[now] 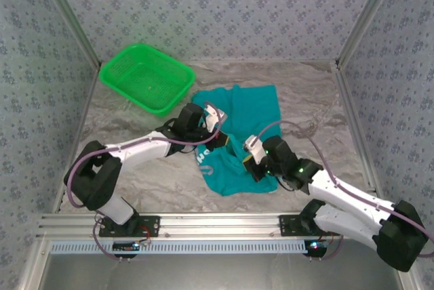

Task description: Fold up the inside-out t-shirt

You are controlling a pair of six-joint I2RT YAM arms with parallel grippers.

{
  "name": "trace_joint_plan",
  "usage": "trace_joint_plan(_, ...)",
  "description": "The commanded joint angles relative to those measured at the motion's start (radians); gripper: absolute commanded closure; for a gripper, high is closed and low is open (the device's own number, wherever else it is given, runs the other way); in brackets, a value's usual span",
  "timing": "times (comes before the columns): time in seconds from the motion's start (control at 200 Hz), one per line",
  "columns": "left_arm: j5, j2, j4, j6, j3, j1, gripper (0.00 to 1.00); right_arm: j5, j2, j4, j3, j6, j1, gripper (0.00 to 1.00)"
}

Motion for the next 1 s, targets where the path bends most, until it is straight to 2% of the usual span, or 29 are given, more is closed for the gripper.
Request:
trace_joint_plan(0.0, -0.015, -0.048, -0.051, -0.049, -0.046, 0.015, 0.91, 0.023, -0.02, 0.072, -0.013, -0.173, 0.059, 0.94)
trace_joint_plan(0.075, -0.034, -0.073, -0.072, -0.054, -0.082, 0.03, 0.91, 0.031, -0.004, 0.043, 0.001, -0.182, 0.082, 0.89)
trace_joint_plan(0.24, -0.059, -0.141, -0.122, -0.124, -0.168, 0.065, 0.9, 0.134, 0.048, 0.013, 0.017, -0.217, 0.18, 0.75)
trace_joint_plan(0.315, -0.064, -0.182, -0.137, -0.16, -0.21, 0.077, 0.87, 0.157, 0.088, 0.005, 0.034, -0.241, 0.226, 0.69)
trace_joint_plan(0.425, -0.096, -0.255, -0.153, -0.18, -0.28, 0.093, 0.85, 0.151, 0.145, -0.007, 0.072, -0.255, 0.262, 0.67)
trace_joint_plan(0.585, -0.151, -0.326, -0.211, -0.216, -0.338, 0.145, 0.81, 0.136, 0.194, -0.041, 0.132, -0.194, 0.247, 0.65)
trace_joint_plan(0.655, -0.125, -0.33, -0.194, -0.232, -0.348, 0.157, 0.8, 0.138, 0.235, -0.057, 0.172, -0.077, 0.235, 0.63)
trace_joint_plan(0.71, -0.107, -0.324, -0.174, -0.239, -0.343, 0.157, 0.78, 0.145, 0.275, -0.071, 0.204, 0.075, 0.24, 0.62)
trace_joint_plan(0.87, -0.08, -0.291, -0.142, -0.227, -0.307, 0.157, 0.67, 0.485, 0.415, -0.305, 0.354, 0.674, 0.373, 0.6)
trace_joint_plan(0.994, -0.019, -0.248, -0.112, -0.213, -0.294, 0.156, 0.59, 0.57, 0.496, -0.392, 0.418, 0.872, 0.452, 0.57)
